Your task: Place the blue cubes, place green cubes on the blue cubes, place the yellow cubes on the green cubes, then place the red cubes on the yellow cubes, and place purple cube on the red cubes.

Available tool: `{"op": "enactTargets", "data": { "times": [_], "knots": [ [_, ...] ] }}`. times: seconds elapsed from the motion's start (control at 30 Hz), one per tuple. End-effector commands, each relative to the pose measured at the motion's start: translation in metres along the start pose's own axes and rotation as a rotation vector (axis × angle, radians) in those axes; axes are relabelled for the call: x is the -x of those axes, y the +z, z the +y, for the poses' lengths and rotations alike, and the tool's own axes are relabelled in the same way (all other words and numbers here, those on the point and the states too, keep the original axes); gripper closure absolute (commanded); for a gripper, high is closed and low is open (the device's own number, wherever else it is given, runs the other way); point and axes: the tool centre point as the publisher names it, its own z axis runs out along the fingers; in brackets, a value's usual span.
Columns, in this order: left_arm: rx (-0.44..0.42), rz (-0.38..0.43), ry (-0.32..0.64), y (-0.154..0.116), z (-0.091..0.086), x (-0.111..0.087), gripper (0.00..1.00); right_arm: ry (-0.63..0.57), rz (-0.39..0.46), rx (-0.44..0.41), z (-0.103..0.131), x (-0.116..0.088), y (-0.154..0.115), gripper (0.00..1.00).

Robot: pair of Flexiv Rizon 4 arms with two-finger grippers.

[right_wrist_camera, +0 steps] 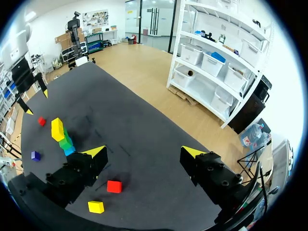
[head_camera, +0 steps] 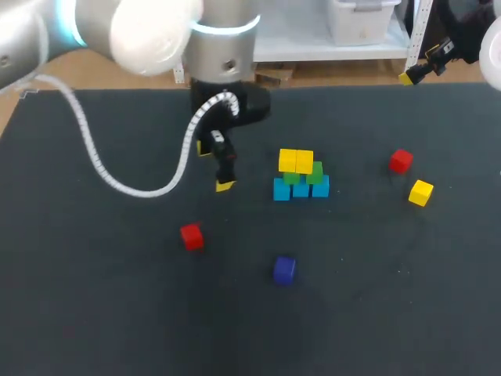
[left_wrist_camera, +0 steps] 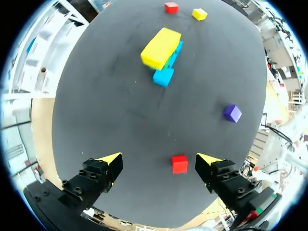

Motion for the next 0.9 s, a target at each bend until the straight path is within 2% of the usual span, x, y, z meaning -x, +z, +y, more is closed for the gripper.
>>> {"op": "enactTargets", "data": {
  "times": [0.03,0.27,0.33,0.9],
  "knots": [
    [0.04,-0.132,-0.031,0.002,-0.007,-0.032,0.0,0.0,-0.001,0.0,0.001,-0.001,-0.001,0.0],
    [0.044,-0.123,-0.081,0.003,-0.011,-0.056,0.0,0.0,-0.001,0.0,0.001,-0.001,-0.001,0.0],
    [0.022,-0.087,-0.028,0.002,-0.011,-0.056,0.0,0.0,-0.001,0.0,0.001,-0.001,-0.001,0.0],
    [0.022,-0.087,-0.028,0.002,-0.011,-0.056,0.0,0.0,-0.001,0.0,0.001,-0.001,-0.001,0.0]
  ]
}}
